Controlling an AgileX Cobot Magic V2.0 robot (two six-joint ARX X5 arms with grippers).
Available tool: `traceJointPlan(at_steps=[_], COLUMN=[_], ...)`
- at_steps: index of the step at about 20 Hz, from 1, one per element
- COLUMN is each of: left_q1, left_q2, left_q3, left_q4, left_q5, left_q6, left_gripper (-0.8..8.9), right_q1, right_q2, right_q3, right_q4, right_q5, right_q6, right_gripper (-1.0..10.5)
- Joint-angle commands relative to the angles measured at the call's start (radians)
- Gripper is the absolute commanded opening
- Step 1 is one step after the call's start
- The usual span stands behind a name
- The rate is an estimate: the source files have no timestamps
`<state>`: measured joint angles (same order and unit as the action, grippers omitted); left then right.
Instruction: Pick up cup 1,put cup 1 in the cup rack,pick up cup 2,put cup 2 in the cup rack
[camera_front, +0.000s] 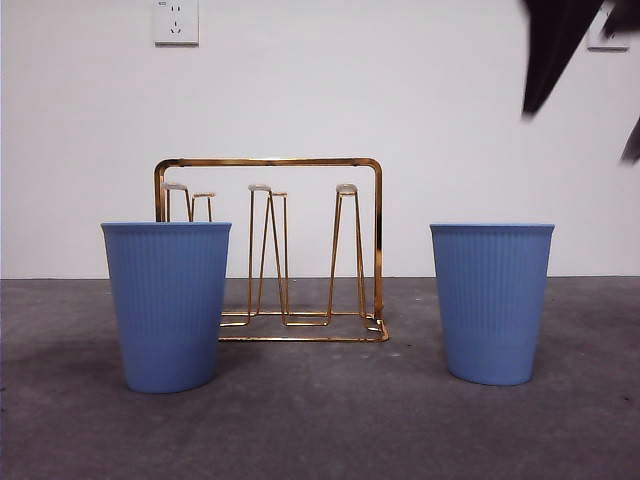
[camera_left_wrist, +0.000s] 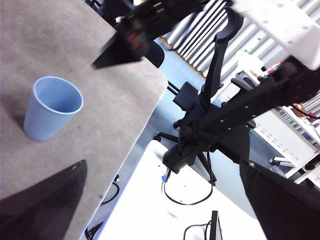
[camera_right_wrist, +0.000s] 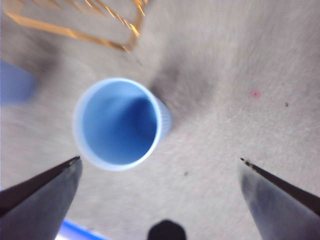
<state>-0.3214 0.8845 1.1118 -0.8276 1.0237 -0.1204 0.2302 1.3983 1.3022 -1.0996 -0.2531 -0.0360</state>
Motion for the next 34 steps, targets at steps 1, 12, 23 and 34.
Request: traceJointPlan(at_steps=[1, 12, 23, 34], left_q1=[-0.007, -0.007, -0.007, -0.106], left_q2=[0.0, 0.002, 0.048, 0.1], left_q3=[0.003, 0.003, 0.003, 0.003], left_q4=[0.037, 0.072, 0.134, 0.782], left_q5=[0.005, -0.003, -0.003, -0.069], left_q6=[-0.037, -0.063, -0.095, -0.514], left_gripper=[6.9, 6.9, 6.9, 6.89], right_q1=[0.049, 0.106, 0.118, 0.117], right_q2=[0.085, 0.308, 0.316, -0.359], right_q3=[0.003, 0.002, 0.002, 0.113], right_q4=[0.03, 0.134, 0.095, 0.317], right_q5=[0.05, 0.156, 0.104, -0.021], right_q6=[0.022, 0.089, 0.002, 0.114], right_gripper=[5.9, 2.5, -0.1, -0.1])
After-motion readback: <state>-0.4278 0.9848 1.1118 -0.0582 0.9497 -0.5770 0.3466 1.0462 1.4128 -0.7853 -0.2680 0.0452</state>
